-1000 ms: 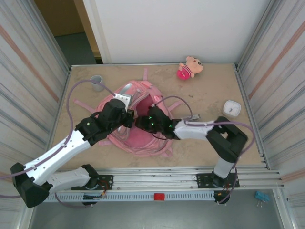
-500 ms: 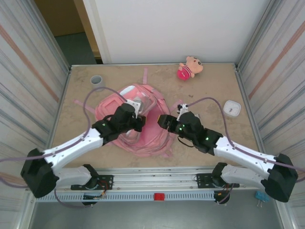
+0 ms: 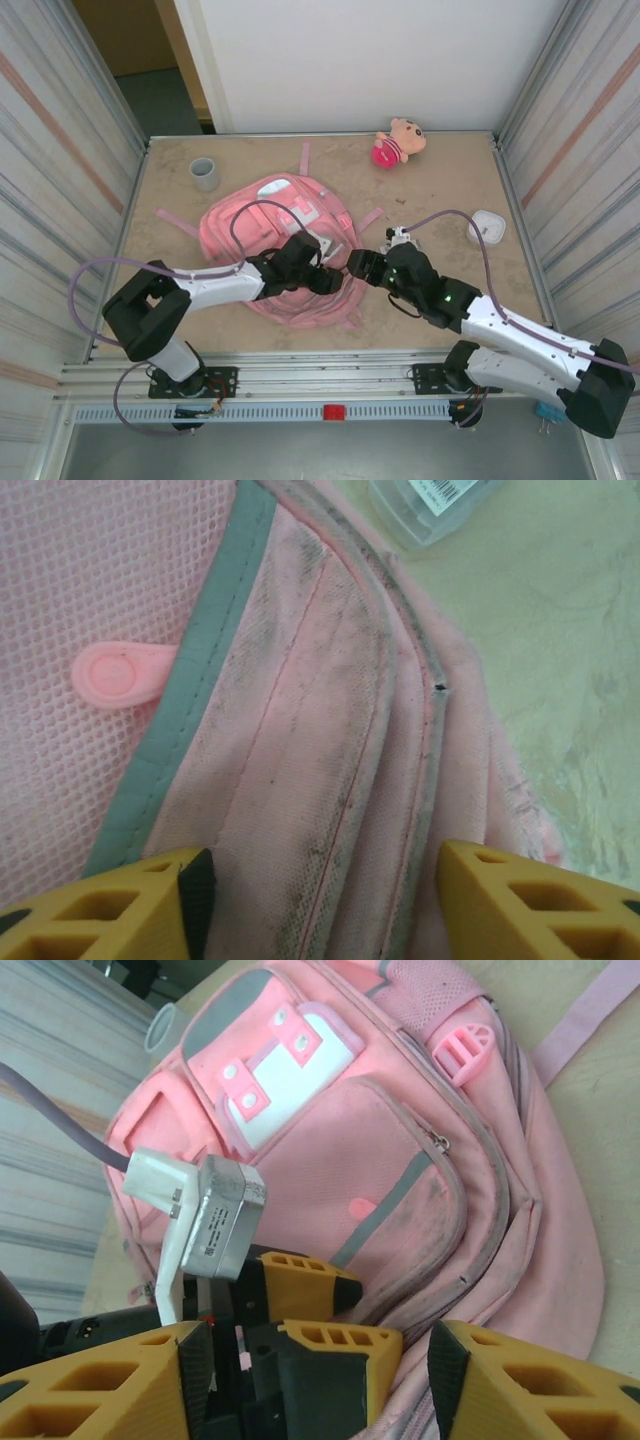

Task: Pack the student bag

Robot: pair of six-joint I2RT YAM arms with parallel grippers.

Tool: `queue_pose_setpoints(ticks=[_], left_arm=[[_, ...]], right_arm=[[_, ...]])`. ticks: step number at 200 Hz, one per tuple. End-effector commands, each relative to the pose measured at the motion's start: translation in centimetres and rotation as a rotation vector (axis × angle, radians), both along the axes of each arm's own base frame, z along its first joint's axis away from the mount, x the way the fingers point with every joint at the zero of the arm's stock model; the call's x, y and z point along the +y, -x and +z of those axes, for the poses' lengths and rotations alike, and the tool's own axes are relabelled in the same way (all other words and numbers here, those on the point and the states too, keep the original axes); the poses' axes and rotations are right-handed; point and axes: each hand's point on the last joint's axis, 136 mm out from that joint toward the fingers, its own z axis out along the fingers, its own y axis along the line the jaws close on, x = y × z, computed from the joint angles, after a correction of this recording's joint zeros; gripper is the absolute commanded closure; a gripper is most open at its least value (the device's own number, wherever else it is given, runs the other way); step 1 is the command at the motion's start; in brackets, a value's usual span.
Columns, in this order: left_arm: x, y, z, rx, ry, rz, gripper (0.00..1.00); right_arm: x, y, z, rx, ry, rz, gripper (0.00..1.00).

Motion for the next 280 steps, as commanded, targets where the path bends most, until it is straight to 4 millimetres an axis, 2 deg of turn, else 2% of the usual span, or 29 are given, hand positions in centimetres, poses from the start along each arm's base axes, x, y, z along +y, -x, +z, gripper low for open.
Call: queue_pose_setpoints(ticks=[1,24,48,67,78,94,108,133,144,171,200,220,232,243,252,268,280], left_arm=[[-0.4,-0.3,2.9,-0.039,0.043,0.003,0.35],[0.8,-0.8,6.7,-0.125,0.055,0.038,0.29],[3.3,-0.8,10.7,-0.197,0.065,0.099,0.2],[5.9,-0.7,12.5,-0.222,0.083,0.165,0.13],[7.4,-0.5,12.9,-0.215,0.097,0.202,0.11],[9.6,-0.2,12.3,-0.183,0.114,0.264,0.1],[11.4,0.0,11.4,-0.15,0.136,0.32,0.1],[13.8,0.4,10.0,-0.106,0.183,0.406,0.11],[14.6,0.6,9.5,-0.098,0.194,0.434,0.11],[16.1,0.7,8.4,-0.075,0.209,0.485,0.11],[17.0,0.7,7.5,-0.045,0.224,0.52,0.11],[17.5,0.7,7.1,-0.034,0.222,0.544,0.11],[17.9,0.7,6.7,-0.023,0.221,0.567,0.11],[18.2,0.7,6.4,-0.011,0.222,0.584,0.11],[18.5,0.8,6.1,-0.003,0.221,0.597,0.11],[18.9,0.9,5.9,0.001,0.215,0.614,0.11],[19.3,0.9,6.0,-0.004,0.205,0.622,0.12]], right_arm=[[-1.2,-0.3,0.8,-0.074,0.067,-0.003,0.37],[-1.0,-0.2,2.4,-0.179,0.13,0.066,0.33],[-0.4,0.3,4.7,-0.345,0.268,0.219,0.32],[0.6,1.5,5.6,-0.515,0.456,0.443,0.32],[1.7,2.9,5.3,-0.613,0.551,0.628,0.32],[2.7,4.8,3.9,-0.739,0.674,0.877,0.32],[3.2,5.5,2.5,-0.809,0.771,1.02,0.28],[4.3,5.4,0.5,-0.886,0.901,1.177,0.27],[5.2,5.2,-1.4,-0.878,0.953,1.265,0.27],[7.2,4.9,-5.2,-0.898,1.068,1.43,0.25],[9.1,5.3,-8.4,-0.86,1.078,1.559,0.23],[9.5,5.4,-10.4,-0.816,1.071,1.597,0.24],[9.4,4.8,-11.8,-0.776,1.1,1.581,0.25],[9.2,3.6,-13.2,-0.732,1.159,1.526,0.29],[8.9,2.8,-14.2,-0.695,1.2,1.481,0.36],[8.6,2.8,-14.9,-0.682,1.227,1.476,0.68],[8.7,3.4,-14.3,-0.746,1.235,1.486,0.84]])
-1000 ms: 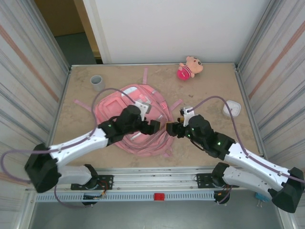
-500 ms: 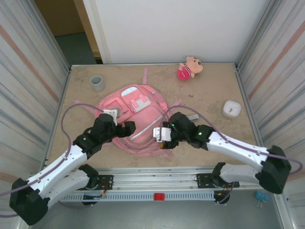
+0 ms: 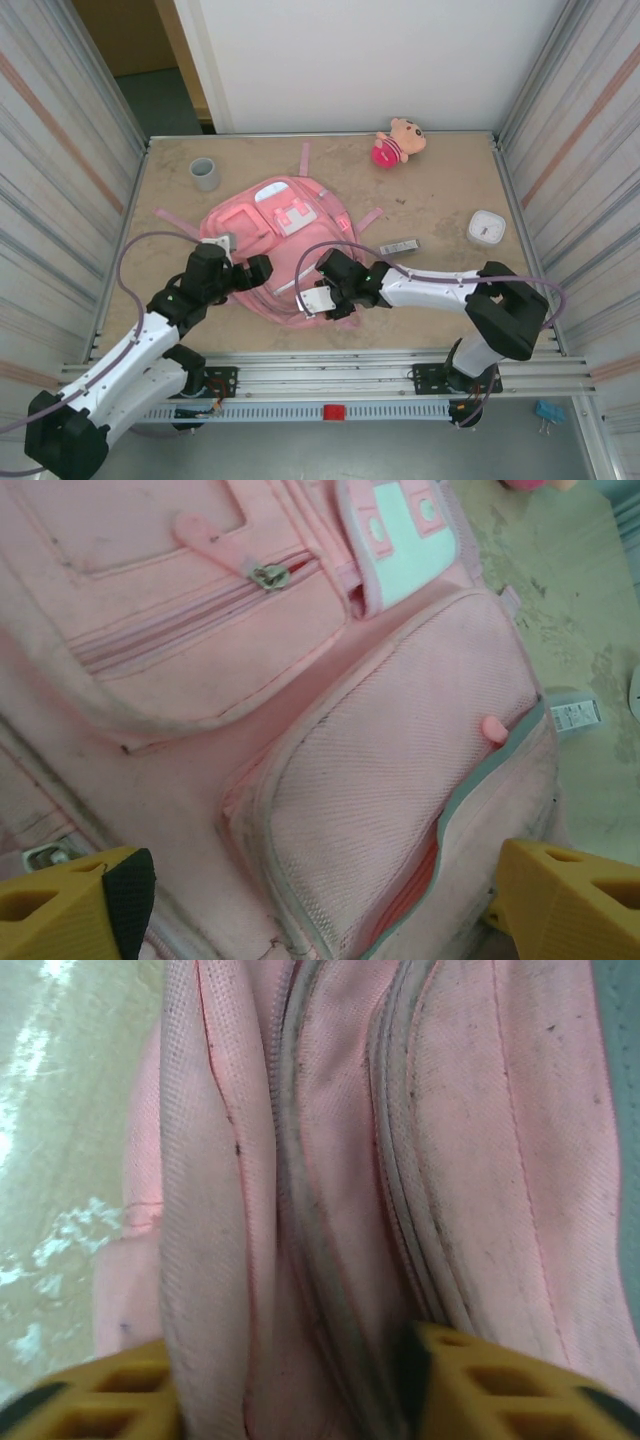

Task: Pack the student bag

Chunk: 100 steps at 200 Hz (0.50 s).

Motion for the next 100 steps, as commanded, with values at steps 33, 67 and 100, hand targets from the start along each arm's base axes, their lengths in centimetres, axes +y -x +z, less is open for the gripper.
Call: queue_pose_setpoints(ticks=[33,67,100], left_arm=[[1.5,0.2,0.4,-0.001,-0.045,0.031,0.13],[1.8,0.3,0.6,-0.011,-0.071,0.021,0.13],[1.4,0.4,0.4,-0.036,-0.041,-0.019,0.15]], right_arm=[[-1.5,0.3,3.5,-0.148,-0.029,0.035,1.0],[-4.2,0.0,9.0,-0.173,-0.105,-0.013,1.0],[-6.3,-0.8,11.2,-0.183,-0.191,-0.055,1.0]])
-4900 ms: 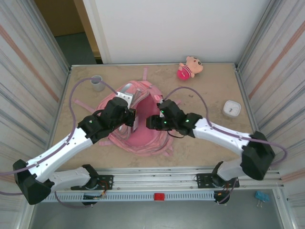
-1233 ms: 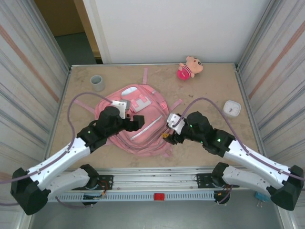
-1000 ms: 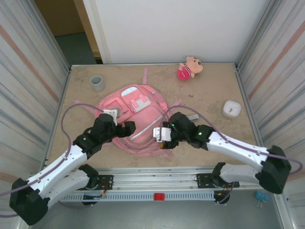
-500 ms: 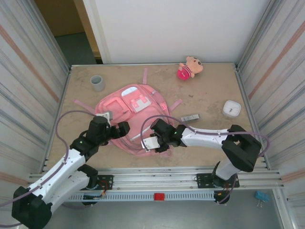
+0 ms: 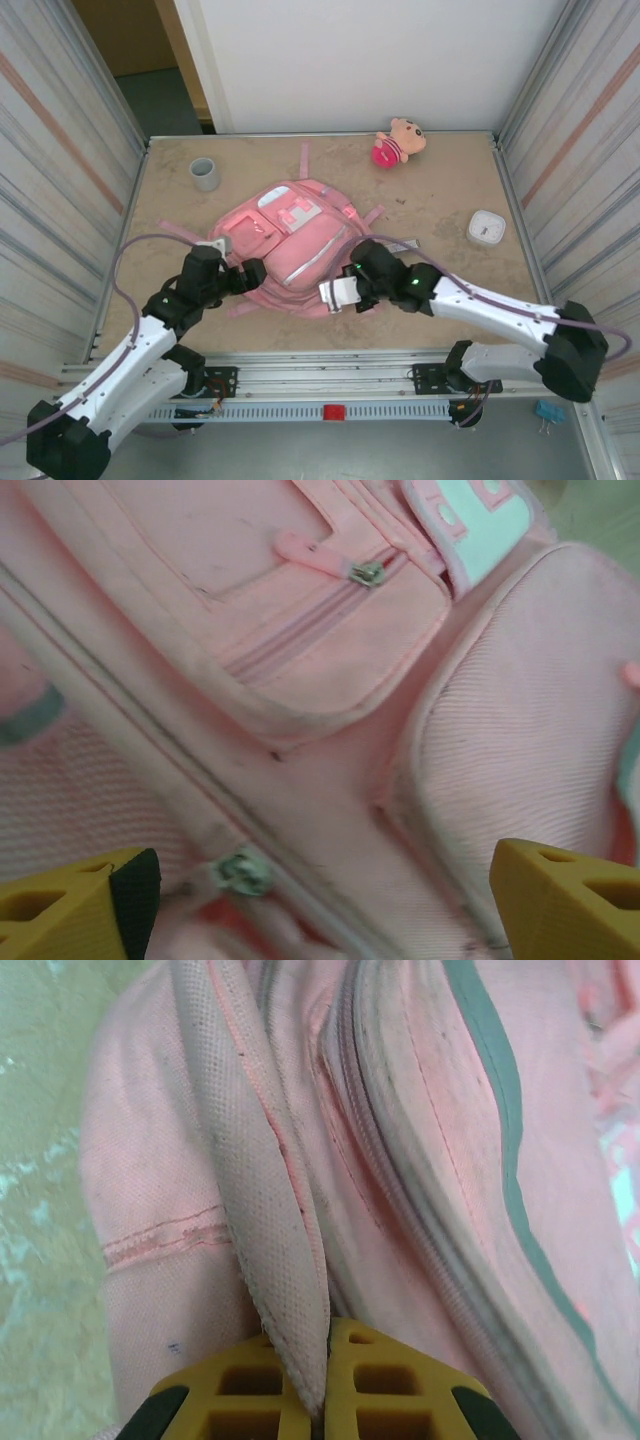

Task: Pack the student bag

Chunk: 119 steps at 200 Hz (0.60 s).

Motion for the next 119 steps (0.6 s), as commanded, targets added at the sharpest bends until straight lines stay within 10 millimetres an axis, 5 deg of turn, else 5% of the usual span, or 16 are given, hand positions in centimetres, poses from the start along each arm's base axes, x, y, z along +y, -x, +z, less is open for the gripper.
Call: queue_pose_setpoints(ticks=[1,66,119], left_arm=[[-0.1,-0.2,0.7,-0.047,0.006,-0.032,0.15],[-0.8,-0.9,-0.6,-0.085,0.332,-0.044,0.27],[-1.9,-0.7,-0.5,-0.082,0.377,-0.113,0.35]], right_arm=[[-1.3,-0.4,2.0,-0.02,-0.046,-0.014,1.0],[-2.4,-1.0,1.8,0.002,-0.051,-0.047,1.0],[-2.0,-1.2,2.0,0.014,-0.067,-0.042,1.0]])
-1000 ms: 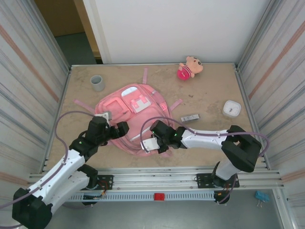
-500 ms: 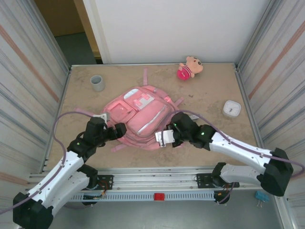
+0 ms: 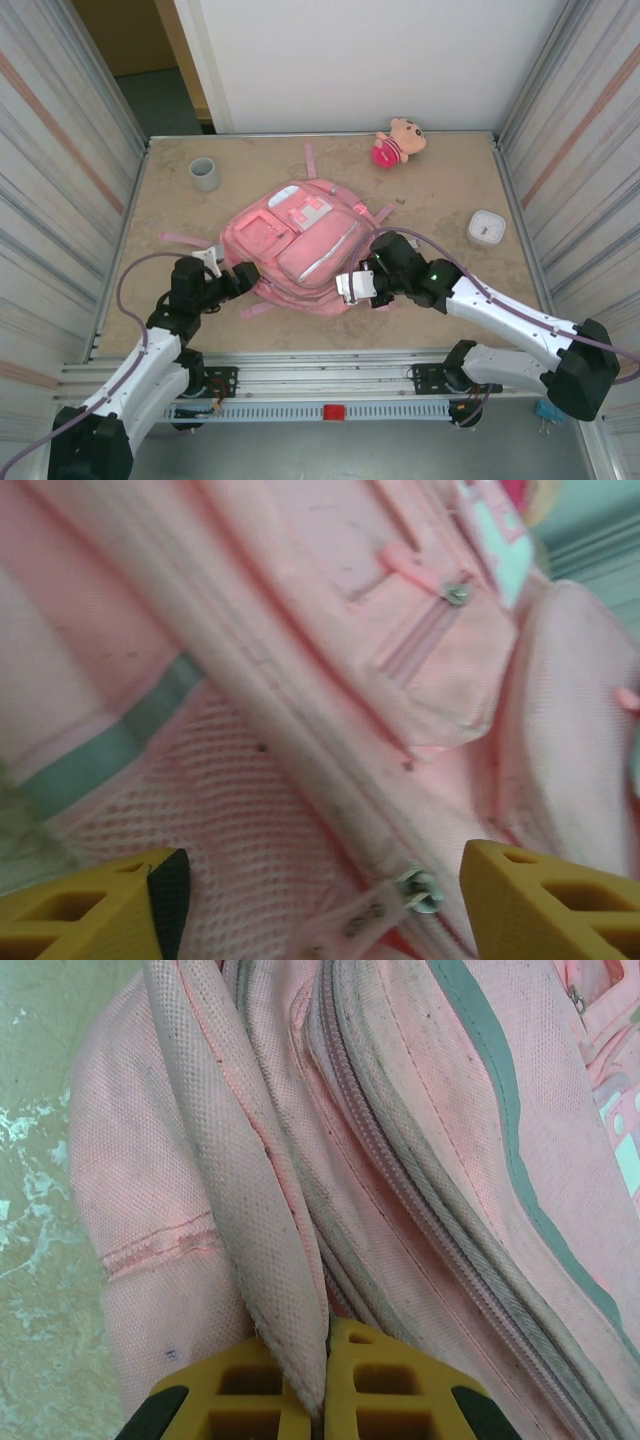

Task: Pack the student bag

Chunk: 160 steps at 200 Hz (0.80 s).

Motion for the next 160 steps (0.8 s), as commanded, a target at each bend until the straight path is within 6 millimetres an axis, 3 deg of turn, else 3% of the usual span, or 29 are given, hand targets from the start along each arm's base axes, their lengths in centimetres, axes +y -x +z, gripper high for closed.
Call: queue_pose_setpoints(ticks=[1,73,128,160], left_arm=[[-1.2,-0.2,1.7,-0.058,0.068,-0.063,0.35],[-1.3,0.2,-0.5,0.01,0.051,-0.08,0.39],[-1.6,0.8,0.4,0.004,0.072,-0.1,0.76],[-1.1,1.1,0.9,-0.004,0.055,-0.079,0.86]], right_arm=[[0.8,-1.0,2.1,-0.043,-0.064,-0.008,1.0],[0.9,-1.4,2.6,-0.047,-0.081,-0.019,1.0],[0.6,-2.0,2.5,-0.055,-0.073,-0.055,1.0],[0.5,-3.1,3.1,-0.073,-0.092,-0.122,1.0]])
